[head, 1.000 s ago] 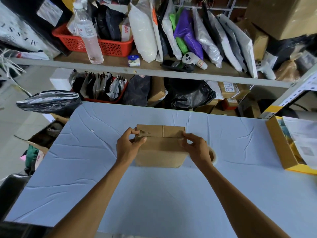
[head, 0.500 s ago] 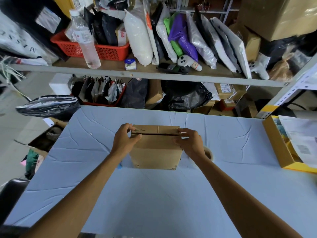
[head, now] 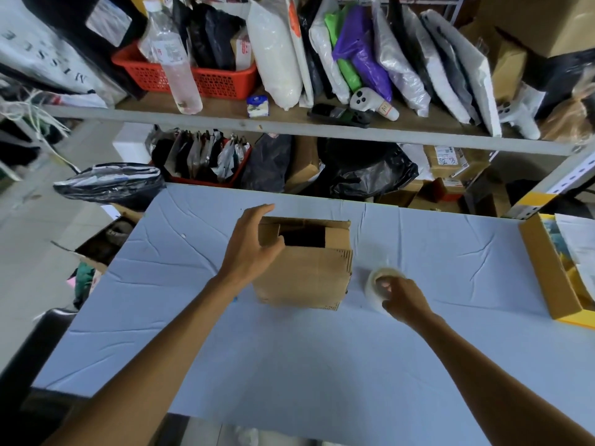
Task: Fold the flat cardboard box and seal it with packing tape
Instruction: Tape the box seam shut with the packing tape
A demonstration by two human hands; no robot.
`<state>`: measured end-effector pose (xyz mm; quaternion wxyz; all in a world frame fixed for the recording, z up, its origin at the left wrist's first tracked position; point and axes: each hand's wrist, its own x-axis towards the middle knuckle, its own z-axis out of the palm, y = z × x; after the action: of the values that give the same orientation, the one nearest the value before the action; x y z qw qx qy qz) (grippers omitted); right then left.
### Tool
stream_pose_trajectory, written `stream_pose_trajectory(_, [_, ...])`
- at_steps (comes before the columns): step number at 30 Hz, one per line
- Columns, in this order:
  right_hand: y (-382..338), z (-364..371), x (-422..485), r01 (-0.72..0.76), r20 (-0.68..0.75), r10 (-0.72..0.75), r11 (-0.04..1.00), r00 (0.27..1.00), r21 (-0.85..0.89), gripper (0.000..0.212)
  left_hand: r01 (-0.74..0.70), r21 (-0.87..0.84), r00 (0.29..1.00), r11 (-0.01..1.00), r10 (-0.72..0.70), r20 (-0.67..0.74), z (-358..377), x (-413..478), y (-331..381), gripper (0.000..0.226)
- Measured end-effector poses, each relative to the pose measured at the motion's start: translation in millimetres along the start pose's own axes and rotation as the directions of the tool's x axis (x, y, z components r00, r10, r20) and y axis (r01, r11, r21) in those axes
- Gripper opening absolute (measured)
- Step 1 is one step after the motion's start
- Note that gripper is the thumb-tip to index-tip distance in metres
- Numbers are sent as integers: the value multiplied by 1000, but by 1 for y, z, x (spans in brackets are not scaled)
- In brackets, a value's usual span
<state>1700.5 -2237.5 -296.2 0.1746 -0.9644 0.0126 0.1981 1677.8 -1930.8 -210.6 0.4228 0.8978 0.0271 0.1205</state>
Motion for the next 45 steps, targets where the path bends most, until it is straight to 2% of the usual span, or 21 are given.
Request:
stream_pose_trajectory(2, [10,16,0,44,60,-36,989,998,-140,54,-42,8,999,999,42,-35,4,-5,3,52])
stream_pose_trajectory(5, [14,28,-1,71,28,-66,953,997,-293,46,-88,26,994,996,90,-69,6,-10,6,48])
stream_pose_trajectory(9, [15,27,-1,109,-76,-138,947,988,-301,55,-111,42,988,993,115,-105,6,-12,10,42])
stream_pose_trajectory(11, [13,20,-3,121,-103,-158,947,982,-299,47,-135,50,984,990,140,-112,6,-10,14,40])
stream_pose_trajectory(13, [4,5,-9,138,-182,-195,948,964,-286,29,-167,39,979,985,171,-109,4,-6,22,38])
stream_pose_trajectory(15, [-7,-18,-17,177,-314,-243,958,918,-224,19,-197,-2,977,980,196,-90,5,-1,34,36])
stream_pose_trajectory(17, [-20,-46,-31,255,-480,-283,959,830,-124,26,-218,-131,976,967,211,-62,4,6,50,30])
stream_pose_trajectory(20, [-45,-87,-65,409,-644,-343,911,683,-52,40,-100,-386,983,917,151,102,-2,22,71,33])
stream_pose_trajectory(22, [-62,-102,-82,521,-639,-474,843,606,-132,41,-19,-469,958,883,150,245,-6,34,76,39])
stream_pose_trajectory(24, [-76,-111,-92,615,-601,-566,774,564,-152,33,25,-504,927,864,169,334,-11,41,79,44])
stream_pose_trajectory(26, [-90,-116,-98,685,-569,-618,718,543,-125,27,51,-544,911,838,184,368,-18,43,80,47])
stream_pose_trajectory(28, [-103,-118,-103,731,-560,-640,677,526,-87,30,28,-583,903,812,229,363,-28,41,77,40])
stream_pose_trajectory(31, [-116,-117,-109,759,-571,-626,651,532,-7,36,6,-626,902,780,266,339,-41,38,71,28])
stream_pose_trajectory(36, [-126,-118,-110,760,-559,-614,649,557,45,29,42,-677,946,735,189,264,-53,38,67,8])
stream_pose_trajectory(40, [-134,-122,-116,749,-487,-634,659,601,66,24,14,-656,966,755,160,204,-53,36,68,10])
stream_pose_trajectory(43, [-144,-122,-120,718,-409,-648,695,643,28,34,16,-606,980,795,106,166,-48,33,69,20])
stream_pose_trajectory(45, [-149,-123,-119,694,-403,-618,717,675,61,33,33,-552,988,833,57,146,-48,34,69,25])
